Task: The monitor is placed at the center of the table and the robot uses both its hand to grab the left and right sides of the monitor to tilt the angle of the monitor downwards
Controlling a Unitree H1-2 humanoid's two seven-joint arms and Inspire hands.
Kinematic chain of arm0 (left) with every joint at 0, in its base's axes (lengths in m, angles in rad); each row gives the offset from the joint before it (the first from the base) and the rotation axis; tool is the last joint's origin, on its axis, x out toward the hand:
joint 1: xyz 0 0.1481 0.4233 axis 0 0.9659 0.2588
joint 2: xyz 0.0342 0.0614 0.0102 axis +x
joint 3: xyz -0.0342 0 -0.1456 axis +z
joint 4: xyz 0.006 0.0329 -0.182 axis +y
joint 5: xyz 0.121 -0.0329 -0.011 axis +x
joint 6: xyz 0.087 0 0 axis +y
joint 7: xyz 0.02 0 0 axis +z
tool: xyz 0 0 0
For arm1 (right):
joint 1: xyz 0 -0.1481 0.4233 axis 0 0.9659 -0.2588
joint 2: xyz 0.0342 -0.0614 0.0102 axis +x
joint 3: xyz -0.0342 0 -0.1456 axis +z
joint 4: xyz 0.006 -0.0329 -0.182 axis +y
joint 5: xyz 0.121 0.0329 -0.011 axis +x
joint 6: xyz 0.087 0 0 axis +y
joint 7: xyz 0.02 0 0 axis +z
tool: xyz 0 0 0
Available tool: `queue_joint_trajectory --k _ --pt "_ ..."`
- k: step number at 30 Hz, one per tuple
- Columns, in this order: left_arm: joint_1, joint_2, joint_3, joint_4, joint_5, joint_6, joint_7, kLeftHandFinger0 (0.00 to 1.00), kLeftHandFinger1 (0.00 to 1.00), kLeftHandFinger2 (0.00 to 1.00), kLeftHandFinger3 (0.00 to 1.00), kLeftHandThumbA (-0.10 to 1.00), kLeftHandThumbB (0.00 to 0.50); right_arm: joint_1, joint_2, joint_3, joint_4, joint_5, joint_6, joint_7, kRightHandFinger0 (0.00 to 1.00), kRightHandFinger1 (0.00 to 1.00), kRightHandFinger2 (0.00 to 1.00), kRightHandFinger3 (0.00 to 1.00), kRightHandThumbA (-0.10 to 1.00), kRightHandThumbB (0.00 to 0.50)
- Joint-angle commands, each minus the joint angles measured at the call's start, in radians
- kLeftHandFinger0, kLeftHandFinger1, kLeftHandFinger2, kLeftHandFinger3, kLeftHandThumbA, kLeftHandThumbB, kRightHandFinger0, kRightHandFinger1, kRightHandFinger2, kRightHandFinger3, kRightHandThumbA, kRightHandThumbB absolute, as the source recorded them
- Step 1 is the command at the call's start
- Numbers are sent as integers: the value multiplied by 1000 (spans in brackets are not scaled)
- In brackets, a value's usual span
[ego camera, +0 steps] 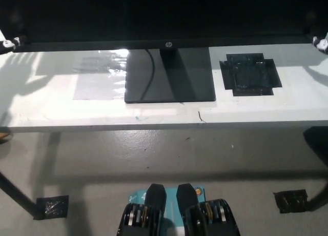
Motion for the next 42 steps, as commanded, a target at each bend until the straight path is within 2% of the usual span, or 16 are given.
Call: queue_joint_trajectory --k 1,6,10,15,16,20,23,25,26,27,30,31,33,37,39,42 --pt "61 128 160 -116 -210 7 -131 1000 1000 1000 1000 804 427 160 -97 -139 -342 195 -39 128 1000 1000 1000 1000 910 500" --pt "232 145 305 -323 -351 7 -203 1000 1000 1000 1000 818 352 439 -136 -257 -749 313 -18 136 1000 1000 1000 1000 890 500" --pt "393 140 395 -534 -465 68 -253 1000 1000 1000 1000 868 367 623 -139 -336 -971 330 -34 88 1000 1000 1000 1000 927 500" --pt "606 115 461 -826 -495 97 -195 1000 1000 1000 1000 1000 383 808 -124 -420 -1220 364 -28 56 1000 1000 1000 1000 940 500" --pt "642 106 473 -879 -509 101 -192 1000 1000 1000 1000 1000 385 837 -117 -436 -1269 361 -23 48 1000 1000 1000 1000 1000 500" --pt "842 55 497 -1218 -620 123 -168 1000 1000 1000 1000 1000 427 923 -68 -470 -1471 358 -39 10 1000 1000 1000 1000 947 500" --pt "852 48 506 -1241 -623 139 -172 1000 1000 1000 1000 1000 430 929 -63 -476 -1481 360 -39 15 1000 1000 1000 1000 954 500" --pt "1007 -20 449 -1535 -656 81 -100 1000 1000 1000 1000 1000 375 966 10 -443 -1672 280 -39 -10 1000 1000 1000 1000 978 500" --pt "1008 -22 452 -1538 -656 84 -102 1000 1000 1000 1000 1000 372 966 10 -444 -1673 280 -39 -9 1000 1000 1000 1000 978 500" --pt "1060 -73 428 -1652 -569 110 -68 1000 1000 1000 1000 1000 416 978 59 -398 -1726 232 -39 -6 1000 1000 1000 1000 988 500" --pt "1063 -80 437 -1660 -570 120 -76 1000 1000 1000 1000 1000 419 979 64 -403 -1728 233 -39 1 1000 1000 1000 1000 988 500" --pt "1104 -149 355 -1708 -496 87 -85 1000 1000 1000 1000 1000 439 979 110 -267 -1680 169 -39 -23 1000 1000 1000 1000 1000 489" --pt "1114 -227 279 -1690 -420 38 -102 1000 1000 1000 1000 1000 416 986 176 -145 -1581 124 -39 -43 1000 1000 1000 1000 992 471" --pt "1115 -256 267 -1662 -418 30 -119 1000 1000 1000 1000 1000 401 994 202 -123 -1540 117 -39 -50 1000 1000 1000 1000 1000 482" --pt "1097 -363 223 -1468 -384 7 -104 1000 1000 1000 1000 1000 378 967 313 -86 -1258 133 -39 -90 1000 1000 1000 1000 1000 497" --pt "1100 -370 229 -1473 -385 7 -112 1000 1000 1000 1000 1000 377 965 308 -76 -1257 129 -39 -106 1000 1000 1000 1000 1000 499"
